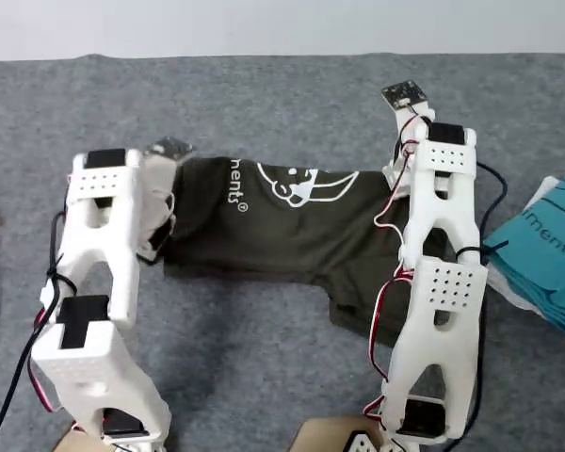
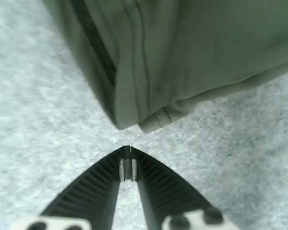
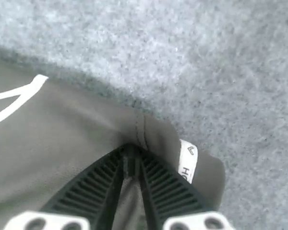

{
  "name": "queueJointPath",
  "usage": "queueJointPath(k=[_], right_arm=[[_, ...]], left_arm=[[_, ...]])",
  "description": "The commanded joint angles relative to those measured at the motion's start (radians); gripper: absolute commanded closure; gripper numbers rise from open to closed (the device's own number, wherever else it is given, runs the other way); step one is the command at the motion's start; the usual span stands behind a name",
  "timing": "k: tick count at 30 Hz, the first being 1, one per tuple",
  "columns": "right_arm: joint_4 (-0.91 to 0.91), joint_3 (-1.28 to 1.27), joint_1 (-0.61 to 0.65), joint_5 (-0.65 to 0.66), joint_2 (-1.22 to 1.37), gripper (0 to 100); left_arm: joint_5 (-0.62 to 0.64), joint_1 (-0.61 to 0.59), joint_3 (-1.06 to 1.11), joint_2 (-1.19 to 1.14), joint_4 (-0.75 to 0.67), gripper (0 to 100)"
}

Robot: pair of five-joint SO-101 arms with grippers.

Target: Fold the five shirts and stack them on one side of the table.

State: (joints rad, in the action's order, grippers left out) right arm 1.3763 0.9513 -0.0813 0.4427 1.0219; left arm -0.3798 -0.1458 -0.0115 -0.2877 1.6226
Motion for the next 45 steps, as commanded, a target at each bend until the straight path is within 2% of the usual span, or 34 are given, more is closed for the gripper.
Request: queueJointPath(k=[1, 6, 15, 25, 29, 35, 41, 45], right_arm=[[0.036, 0.087, -0.012, -0.005, -0.019, 98.8], [0.051, 0.092, 0.010, -0.005, -0.019, 98.8], [0.102, 0.094, 0.061, -0.005, -0.028, 98.8], [0.128, 0.094, 0.058, -0.005, -0.028, 98.8], [0.128, 0.094, 0.058, -0.005, -0.028, 98.8], [0.128, 0.094, 0.056, -0.005, -0.030, 98.8], [0.137, 0.120, 0.056, -0.005, -0.028, 98.8], [0.165, 0.184, 0.054, -0.003, -0.027, 98.8]], left_arm=[[-0.005, 0.026, -0.104, 0.152, 0.018, 100], [-0.002, 0.094, -0.077, 0.157, -0.084, 100], [-0.002, 0.117, -0.099, -0.058, -0.324, 100], [0.023, 0.141, -0.395, -0.359, -0.334, 100], [0.040, 0.149, -0.553, -0.473, -0.270, 100], [0.040, 0.149, -0.805, -0.667, -0.063, 100], [0.034, 0.077, -1.095, -0.838, 0.104, 100], [0.034, 0.025, -1.187, -0.899, 0.132, 100]])
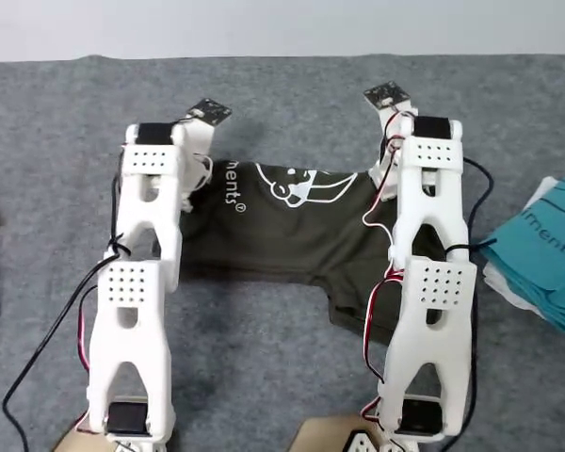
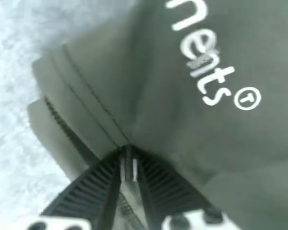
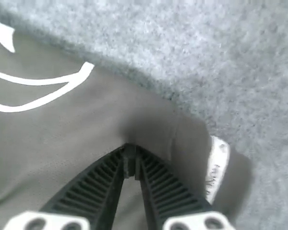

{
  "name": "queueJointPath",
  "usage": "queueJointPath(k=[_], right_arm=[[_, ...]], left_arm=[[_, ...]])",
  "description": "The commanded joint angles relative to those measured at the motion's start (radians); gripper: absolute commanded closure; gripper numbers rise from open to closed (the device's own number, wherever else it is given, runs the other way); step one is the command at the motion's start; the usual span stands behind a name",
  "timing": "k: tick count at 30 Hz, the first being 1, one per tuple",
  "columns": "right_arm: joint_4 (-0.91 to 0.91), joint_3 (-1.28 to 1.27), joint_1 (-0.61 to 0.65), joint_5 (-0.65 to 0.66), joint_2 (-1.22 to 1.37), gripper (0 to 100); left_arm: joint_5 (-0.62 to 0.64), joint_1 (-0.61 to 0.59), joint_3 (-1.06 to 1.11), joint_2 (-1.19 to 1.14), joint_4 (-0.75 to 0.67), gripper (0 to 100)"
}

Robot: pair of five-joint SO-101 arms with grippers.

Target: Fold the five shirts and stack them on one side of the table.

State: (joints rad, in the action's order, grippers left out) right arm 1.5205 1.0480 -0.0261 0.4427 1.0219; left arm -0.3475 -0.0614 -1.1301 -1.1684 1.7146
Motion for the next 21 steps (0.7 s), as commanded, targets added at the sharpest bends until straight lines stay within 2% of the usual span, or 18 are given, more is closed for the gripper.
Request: queueJointPath(k=[1, 8, 21], right_arm=[[0.030, 0.104, -0.001, -0.003, -0.025, 98.8], [0.082, 0.176, -0.008, -0.003, -0.019, 98.8], [0.193, 0.238, 0.007, -0.005, -0.021, 98.8]], left_arm=[[0.002, -0.068, -0.070, -0.018, 0.040, 100], [0.002, -0.089, -0.074, 0.000, 0.040, 100], [0.002, -0.005, 0.128, 0.322, 0.038, 100]])
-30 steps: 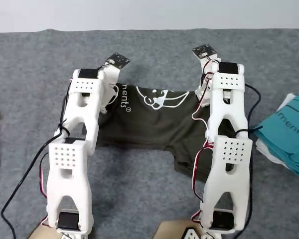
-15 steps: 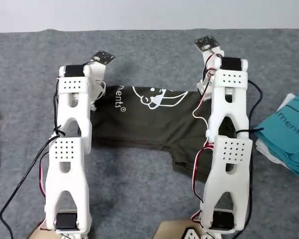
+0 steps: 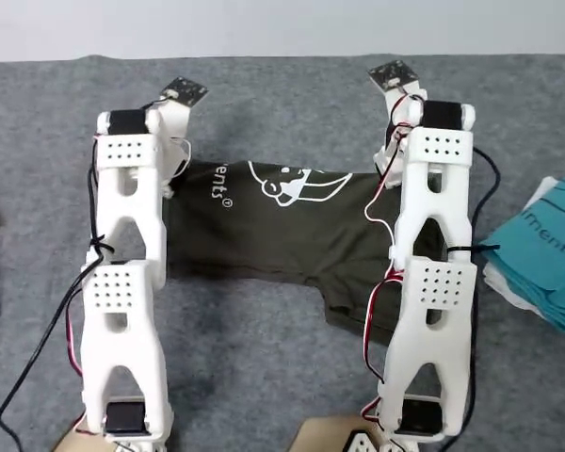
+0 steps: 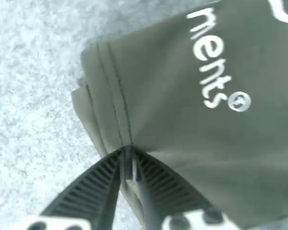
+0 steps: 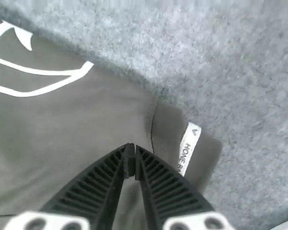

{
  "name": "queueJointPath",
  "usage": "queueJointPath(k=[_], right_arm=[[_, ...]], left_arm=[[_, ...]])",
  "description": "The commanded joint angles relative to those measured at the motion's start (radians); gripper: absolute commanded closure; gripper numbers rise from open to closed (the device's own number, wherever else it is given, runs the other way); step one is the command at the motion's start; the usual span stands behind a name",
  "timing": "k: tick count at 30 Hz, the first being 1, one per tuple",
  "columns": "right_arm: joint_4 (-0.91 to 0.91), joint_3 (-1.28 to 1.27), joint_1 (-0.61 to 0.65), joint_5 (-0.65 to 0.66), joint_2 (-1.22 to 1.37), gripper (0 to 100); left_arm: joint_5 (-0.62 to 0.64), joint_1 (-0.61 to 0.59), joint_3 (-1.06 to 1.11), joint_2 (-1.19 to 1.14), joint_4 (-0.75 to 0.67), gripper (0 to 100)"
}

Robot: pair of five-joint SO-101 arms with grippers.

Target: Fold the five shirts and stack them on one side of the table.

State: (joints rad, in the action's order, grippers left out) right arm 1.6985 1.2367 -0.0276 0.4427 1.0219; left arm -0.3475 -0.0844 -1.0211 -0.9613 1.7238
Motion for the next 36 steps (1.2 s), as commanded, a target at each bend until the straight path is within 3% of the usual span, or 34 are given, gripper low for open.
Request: queueJointPath(k=[1, 17, 23, 32, 36], right_arm=[[0.024, 0.049, 0.010, -0.005, -0.021, 98.8], [0.071, 0.043, 0.031, -0.011, -0.019, 98.8], [0.071, 0.043, 0.070, -0.011, -0.019, 98.8], [0.073, 0.043, 0.073, -0.009, -0.019, 98.8], [0.073, 0.043, 0.074, -0.009, -0.019, 98.8]], left_arm=[[0.002, 0.020, 0.028, 0.129, 0.029, 100], [-0.040, 0.014, 0.041, 0.153, 0.028, 99], [-0.043, 0.009, 0.031, 0.101, 0.026, 81], [-0.083, -0.009, -0.012, 0.152, 0.028, 80], [-0.048, -0.038, -0.008, 0.166, -0.064, 81]])
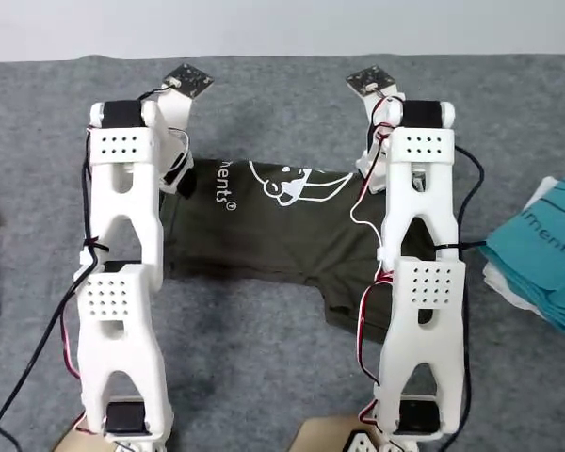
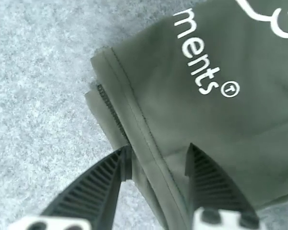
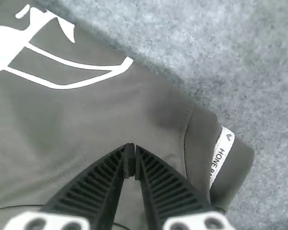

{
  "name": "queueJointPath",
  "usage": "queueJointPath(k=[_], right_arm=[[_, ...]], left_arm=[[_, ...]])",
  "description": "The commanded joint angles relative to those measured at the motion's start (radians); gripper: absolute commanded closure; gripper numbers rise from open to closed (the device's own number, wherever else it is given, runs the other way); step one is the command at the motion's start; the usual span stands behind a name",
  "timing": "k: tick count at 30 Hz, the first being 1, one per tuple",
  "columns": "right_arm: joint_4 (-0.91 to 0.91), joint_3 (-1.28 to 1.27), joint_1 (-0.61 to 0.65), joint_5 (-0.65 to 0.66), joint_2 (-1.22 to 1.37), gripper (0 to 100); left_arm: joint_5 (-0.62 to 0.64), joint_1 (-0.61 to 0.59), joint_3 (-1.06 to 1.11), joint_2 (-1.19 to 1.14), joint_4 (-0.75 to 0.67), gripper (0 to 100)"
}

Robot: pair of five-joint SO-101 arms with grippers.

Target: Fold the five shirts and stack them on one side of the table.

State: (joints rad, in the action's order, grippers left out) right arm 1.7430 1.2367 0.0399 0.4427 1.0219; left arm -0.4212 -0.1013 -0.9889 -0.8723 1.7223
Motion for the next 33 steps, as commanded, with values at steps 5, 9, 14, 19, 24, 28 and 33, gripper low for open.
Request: queueJointPath(k=[5, 9, 14, 19, 24, 28, 33], right_arm=[[0.030, 0.041, 0.008, -0.011, -0.019, 98.8], [0.042, 0.041, 0.015, -0.011, -0.019, 98.8], [0.042, 0.041, 0.019, -0.011, -0.022, 98.8], [0.045, 0.041, 0.019, -0.011, -0.027, 98.8], [0.047, 0.041, 0.019, -0.011, -0.027, 98.8], [0.047, 0.041, 0.019, -0.011, -0.021, 98.8], [0.047, 0.041, 0.019, -0.011, -0.019, 98.8]], left_arm=[[0.167, -0.046, -0.041, 0.005, -0.249, 82], [0.190, -0.038, -0.042, -0.049, -0.321, 91], [0.189, -0.011, -0.042, -0.083, -0.324, 94], [0.190, -0.005, -0.042, -0.130, -0.325, 94], [0.192, -0.017, -0.042, -0.180, -0.324, 94], [0.192, -0.034, -0.042, -0.183, -0.321, 94], [0.192, -0.037, -0.044, -0.181, -0.324, 94]])
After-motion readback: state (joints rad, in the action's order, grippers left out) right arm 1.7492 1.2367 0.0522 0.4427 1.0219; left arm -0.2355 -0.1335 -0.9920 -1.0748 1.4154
